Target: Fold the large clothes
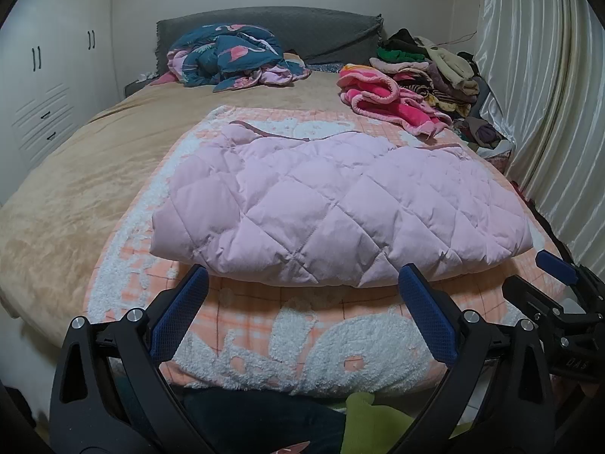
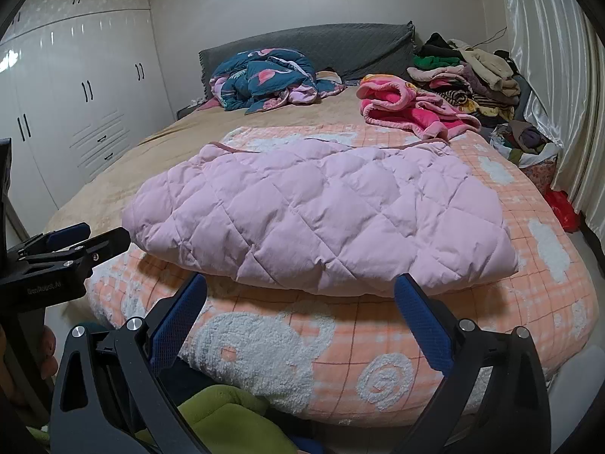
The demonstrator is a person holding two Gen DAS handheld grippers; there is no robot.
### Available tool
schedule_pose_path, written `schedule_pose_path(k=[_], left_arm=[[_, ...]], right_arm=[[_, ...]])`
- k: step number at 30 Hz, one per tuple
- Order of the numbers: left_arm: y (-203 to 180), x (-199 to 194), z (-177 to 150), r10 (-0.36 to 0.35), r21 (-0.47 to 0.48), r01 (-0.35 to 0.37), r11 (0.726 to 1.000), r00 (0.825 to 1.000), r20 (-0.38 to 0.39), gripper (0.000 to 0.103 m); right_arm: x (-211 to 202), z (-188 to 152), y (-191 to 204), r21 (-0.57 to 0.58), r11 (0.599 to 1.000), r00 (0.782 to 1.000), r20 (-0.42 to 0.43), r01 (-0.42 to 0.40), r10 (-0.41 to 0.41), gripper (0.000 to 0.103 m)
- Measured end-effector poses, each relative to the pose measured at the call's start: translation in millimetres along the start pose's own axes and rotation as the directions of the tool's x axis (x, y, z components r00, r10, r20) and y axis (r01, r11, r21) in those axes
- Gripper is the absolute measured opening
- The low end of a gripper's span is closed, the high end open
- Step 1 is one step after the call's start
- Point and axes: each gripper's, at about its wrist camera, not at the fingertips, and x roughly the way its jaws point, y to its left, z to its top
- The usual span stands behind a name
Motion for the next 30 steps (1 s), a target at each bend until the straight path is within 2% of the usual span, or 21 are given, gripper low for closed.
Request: schedule_pose_path(k=[30], left_arm=[[3.4,-0.2,-0.5,0.022,0.004,-0.022,1.0,1.0,0.006,0.094]], right_arm=[[-4.7,3.8,4.8,0.004,1.0,1.0,0.019,0.001,-0.001,0.099]])
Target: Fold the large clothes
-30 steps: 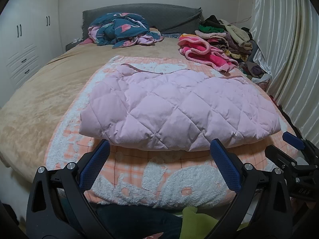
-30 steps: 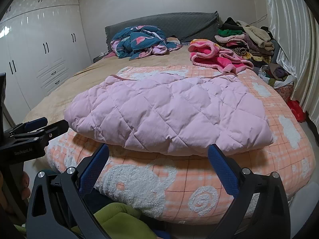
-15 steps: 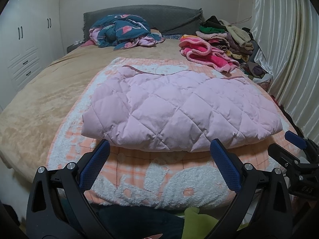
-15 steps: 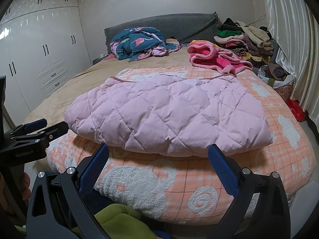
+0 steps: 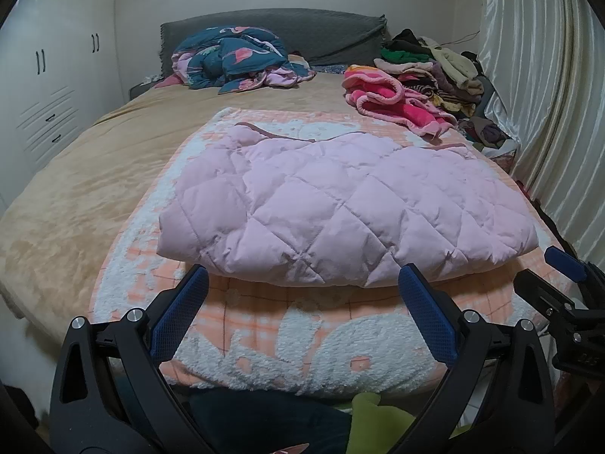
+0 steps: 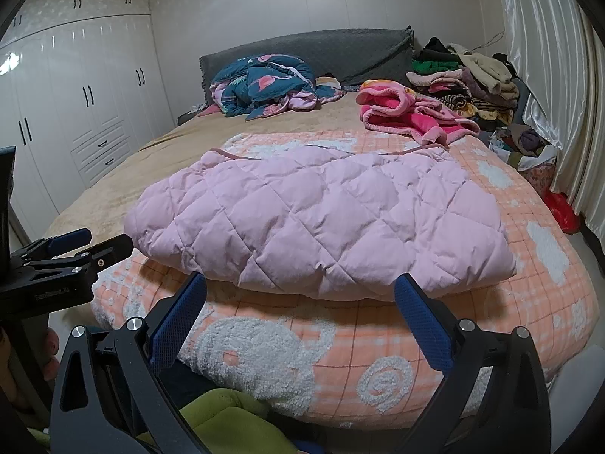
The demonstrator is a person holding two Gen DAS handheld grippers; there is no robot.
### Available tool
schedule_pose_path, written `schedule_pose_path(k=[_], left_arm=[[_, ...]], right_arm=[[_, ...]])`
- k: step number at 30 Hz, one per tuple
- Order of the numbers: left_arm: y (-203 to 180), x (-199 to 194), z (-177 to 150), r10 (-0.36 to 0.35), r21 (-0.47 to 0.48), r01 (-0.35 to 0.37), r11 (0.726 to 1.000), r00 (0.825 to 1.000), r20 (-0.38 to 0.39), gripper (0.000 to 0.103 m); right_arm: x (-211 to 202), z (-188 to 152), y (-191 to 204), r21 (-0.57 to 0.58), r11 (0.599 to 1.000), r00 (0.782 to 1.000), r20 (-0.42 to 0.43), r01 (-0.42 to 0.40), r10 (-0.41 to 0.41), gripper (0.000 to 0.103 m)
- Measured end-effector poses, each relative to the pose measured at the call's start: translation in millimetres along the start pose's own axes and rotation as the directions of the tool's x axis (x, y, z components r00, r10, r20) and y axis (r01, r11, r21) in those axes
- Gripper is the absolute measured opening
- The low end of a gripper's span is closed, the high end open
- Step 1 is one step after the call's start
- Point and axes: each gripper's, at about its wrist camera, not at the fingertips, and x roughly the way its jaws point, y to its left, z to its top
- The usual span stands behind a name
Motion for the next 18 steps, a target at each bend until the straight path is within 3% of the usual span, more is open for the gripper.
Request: schedule_pose_path(k=[18], left_arm=[[0.3,-0.3,-2.7,0.005,-0.014,-0.005,1.0,1.0,0.006,0.094]], right_arm=[[-0.1,-0.2,0.2,0.0,1.0,1.0,0.003,0.002,-0.002,0.099]])
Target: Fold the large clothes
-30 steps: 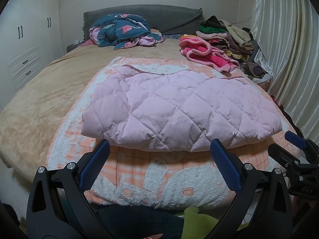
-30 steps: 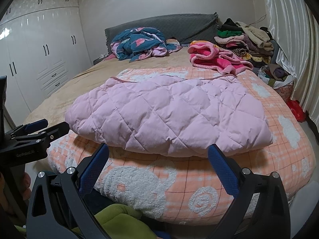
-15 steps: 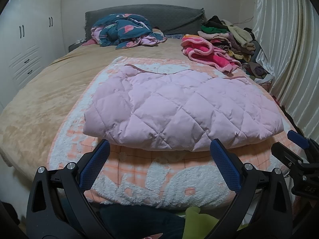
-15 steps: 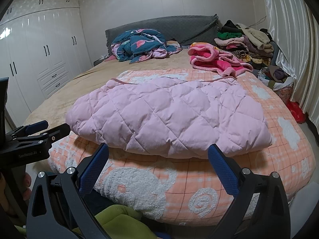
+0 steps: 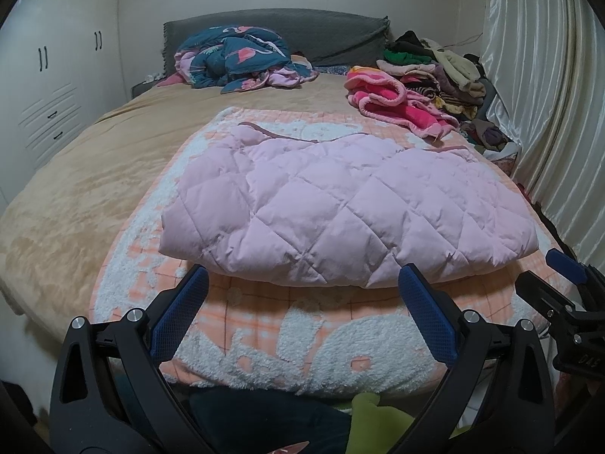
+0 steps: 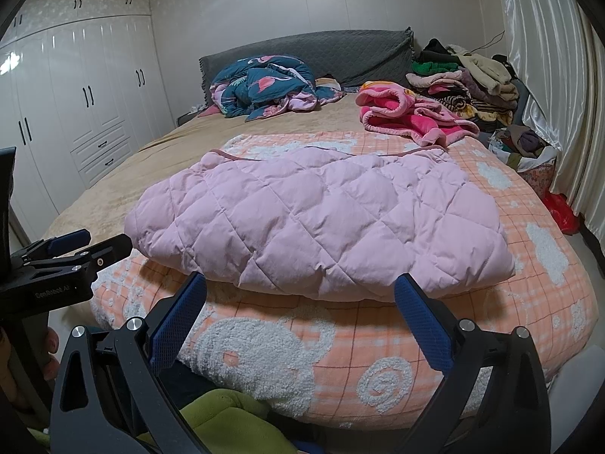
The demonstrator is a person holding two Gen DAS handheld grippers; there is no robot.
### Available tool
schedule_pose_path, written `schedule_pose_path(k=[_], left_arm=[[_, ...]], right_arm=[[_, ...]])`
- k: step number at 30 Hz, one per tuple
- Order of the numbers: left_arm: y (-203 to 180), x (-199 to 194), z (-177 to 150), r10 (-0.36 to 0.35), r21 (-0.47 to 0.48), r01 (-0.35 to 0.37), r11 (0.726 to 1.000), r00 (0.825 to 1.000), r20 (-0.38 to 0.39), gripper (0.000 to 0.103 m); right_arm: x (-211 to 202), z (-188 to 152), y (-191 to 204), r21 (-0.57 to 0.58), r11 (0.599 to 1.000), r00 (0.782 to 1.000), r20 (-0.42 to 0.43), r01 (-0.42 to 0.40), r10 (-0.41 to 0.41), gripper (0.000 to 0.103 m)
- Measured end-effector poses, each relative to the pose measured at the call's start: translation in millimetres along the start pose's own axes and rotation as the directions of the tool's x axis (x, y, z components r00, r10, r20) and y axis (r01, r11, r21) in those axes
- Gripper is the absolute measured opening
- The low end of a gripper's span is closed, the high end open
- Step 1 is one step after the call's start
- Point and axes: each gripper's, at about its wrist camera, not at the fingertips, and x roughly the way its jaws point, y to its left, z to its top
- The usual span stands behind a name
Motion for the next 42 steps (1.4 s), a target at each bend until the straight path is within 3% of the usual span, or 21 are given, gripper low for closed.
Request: schedule_pose_path(k=[28,42], left_arm=[[-5.0,-0.6,-2.2,0.008,0.013,-0.008,1.0,1.0,-0.008,0.094],[3.9,9.4,-3.1,-0.002,-0.029,0.001,1.0,0.999,-0.032,0.094]], right_arm=[[-0.7,-0.5,1.2,-0.008,1.0,1.0,0.004,0.006,-0.006,0.099],[-1.6,-3.6,-13.3,0.03,0.999,0.999,0.007,0.038,-0.039,0.099]])
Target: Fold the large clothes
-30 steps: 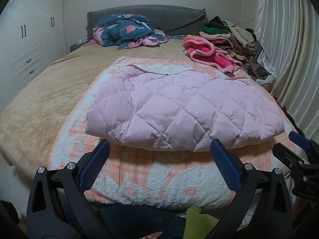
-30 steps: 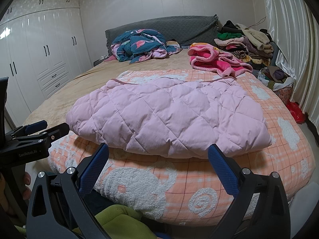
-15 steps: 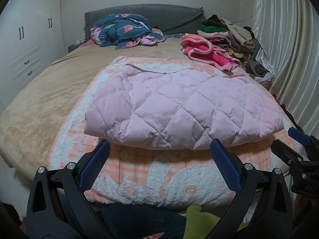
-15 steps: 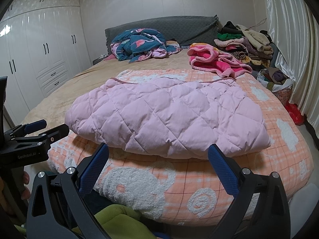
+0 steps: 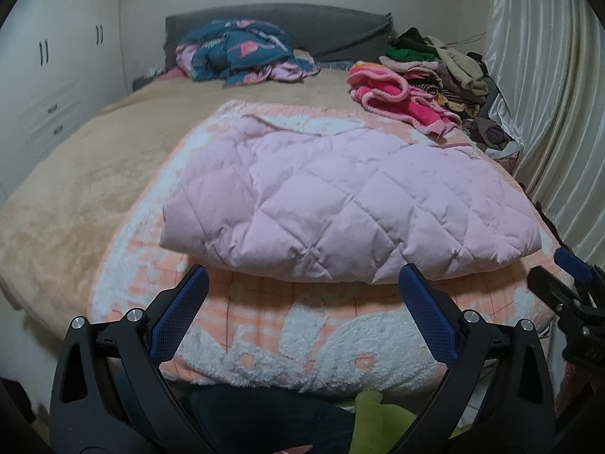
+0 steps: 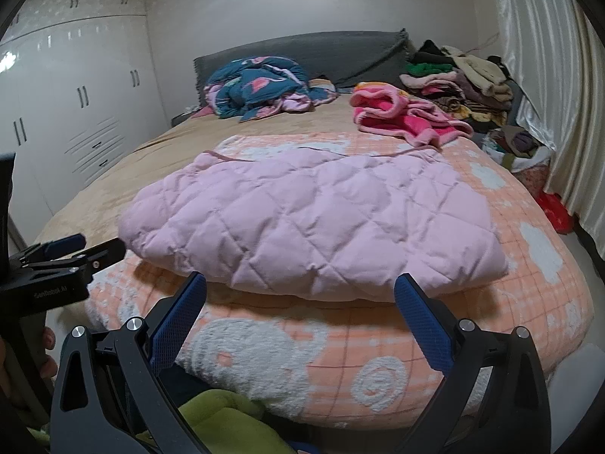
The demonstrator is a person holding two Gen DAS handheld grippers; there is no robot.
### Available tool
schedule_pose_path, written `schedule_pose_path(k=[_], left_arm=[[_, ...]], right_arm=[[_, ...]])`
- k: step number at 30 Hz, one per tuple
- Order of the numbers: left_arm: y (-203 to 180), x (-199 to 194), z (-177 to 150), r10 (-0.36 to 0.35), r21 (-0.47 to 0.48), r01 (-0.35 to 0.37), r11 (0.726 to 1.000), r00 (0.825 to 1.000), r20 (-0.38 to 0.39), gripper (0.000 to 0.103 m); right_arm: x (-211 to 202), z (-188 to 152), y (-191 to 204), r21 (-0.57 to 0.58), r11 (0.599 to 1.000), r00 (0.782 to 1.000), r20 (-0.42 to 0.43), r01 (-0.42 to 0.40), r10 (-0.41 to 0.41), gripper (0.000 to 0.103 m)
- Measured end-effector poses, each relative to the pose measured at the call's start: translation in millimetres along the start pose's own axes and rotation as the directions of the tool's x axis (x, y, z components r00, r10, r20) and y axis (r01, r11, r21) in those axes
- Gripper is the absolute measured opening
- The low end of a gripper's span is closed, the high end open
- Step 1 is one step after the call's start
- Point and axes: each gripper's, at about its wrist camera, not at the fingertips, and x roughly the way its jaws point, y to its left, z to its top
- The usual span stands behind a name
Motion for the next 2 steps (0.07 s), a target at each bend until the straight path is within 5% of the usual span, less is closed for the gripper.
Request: schedule_pose_path(k=[2], left_arm=[[5.2,5.5,-0.7,0.014,-0.014,-0.014,1.0,1.0,-0.012,0.094]], right_arm=[[0.7,-1.8,-10.5,0.021,1.0,1.0,-0.001,0.023,-0.022,0.099]])
